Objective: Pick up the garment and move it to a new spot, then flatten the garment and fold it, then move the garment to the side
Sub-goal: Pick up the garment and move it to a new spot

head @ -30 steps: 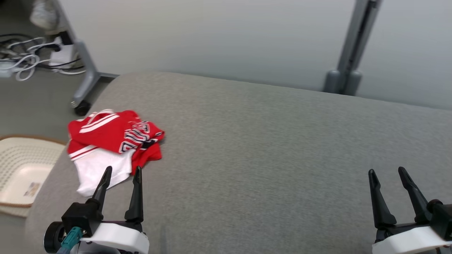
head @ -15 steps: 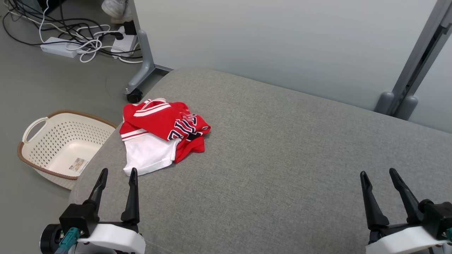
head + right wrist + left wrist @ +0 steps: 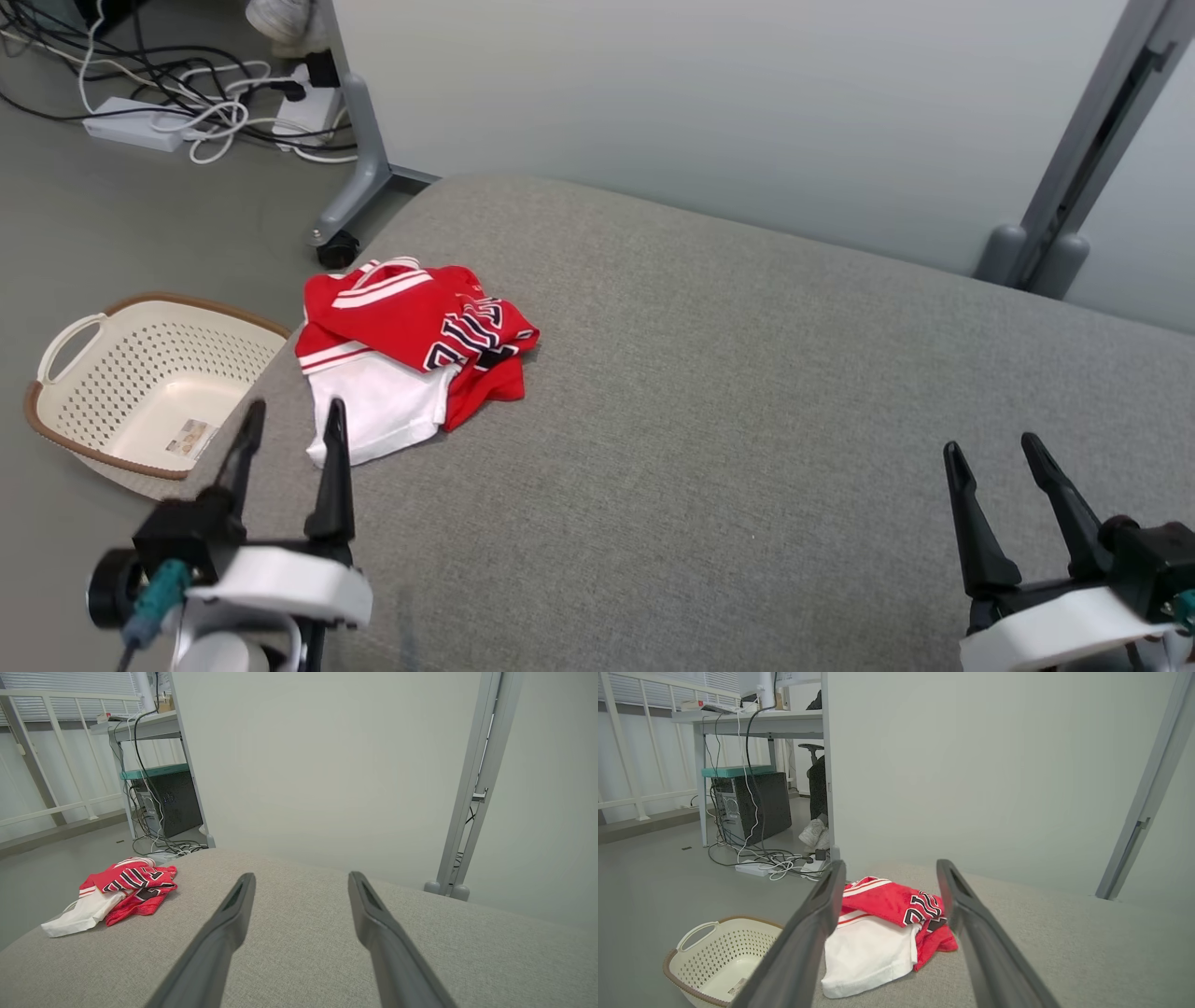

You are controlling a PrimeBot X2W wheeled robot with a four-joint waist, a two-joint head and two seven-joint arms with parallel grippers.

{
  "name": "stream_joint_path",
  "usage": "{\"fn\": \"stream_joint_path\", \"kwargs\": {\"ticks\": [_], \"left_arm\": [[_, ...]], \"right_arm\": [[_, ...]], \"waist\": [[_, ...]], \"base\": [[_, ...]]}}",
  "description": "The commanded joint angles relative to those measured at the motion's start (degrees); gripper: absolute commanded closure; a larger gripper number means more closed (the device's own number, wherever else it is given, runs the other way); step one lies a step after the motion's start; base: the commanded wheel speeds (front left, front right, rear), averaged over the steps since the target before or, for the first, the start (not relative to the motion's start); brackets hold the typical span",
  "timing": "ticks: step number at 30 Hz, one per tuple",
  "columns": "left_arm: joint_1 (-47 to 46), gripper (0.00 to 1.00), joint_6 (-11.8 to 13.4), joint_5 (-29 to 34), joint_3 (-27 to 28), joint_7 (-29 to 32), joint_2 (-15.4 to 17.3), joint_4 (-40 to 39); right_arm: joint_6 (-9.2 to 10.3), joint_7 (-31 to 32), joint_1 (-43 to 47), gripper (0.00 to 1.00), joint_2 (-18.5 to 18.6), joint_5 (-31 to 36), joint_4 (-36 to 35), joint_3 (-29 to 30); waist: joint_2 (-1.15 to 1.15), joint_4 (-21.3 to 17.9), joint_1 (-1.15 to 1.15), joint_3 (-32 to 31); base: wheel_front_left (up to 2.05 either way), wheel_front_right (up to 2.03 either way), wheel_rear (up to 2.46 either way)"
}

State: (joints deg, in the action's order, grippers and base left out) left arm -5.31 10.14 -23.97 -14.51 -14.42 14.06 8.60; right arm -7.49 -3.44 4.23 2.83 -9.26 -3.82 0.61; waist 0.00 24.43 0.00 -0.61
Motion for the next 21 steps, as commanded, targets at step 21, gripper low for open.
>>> {"fn": "stream_joint_path", "kwargs": {"ticks": [21], "left_arm": [[-28.4,0.0,-8.3,-6.7,3.8,7.7,3.5,28.0]], "right_arm": [[-0.01,2.2,-11.0,0.0,2.8,0.9,-4.3,-3.0]], "waist": [[0.0,-11.7,0.0,20.3]], "base": [[0.0,0.0,0.0]]}}
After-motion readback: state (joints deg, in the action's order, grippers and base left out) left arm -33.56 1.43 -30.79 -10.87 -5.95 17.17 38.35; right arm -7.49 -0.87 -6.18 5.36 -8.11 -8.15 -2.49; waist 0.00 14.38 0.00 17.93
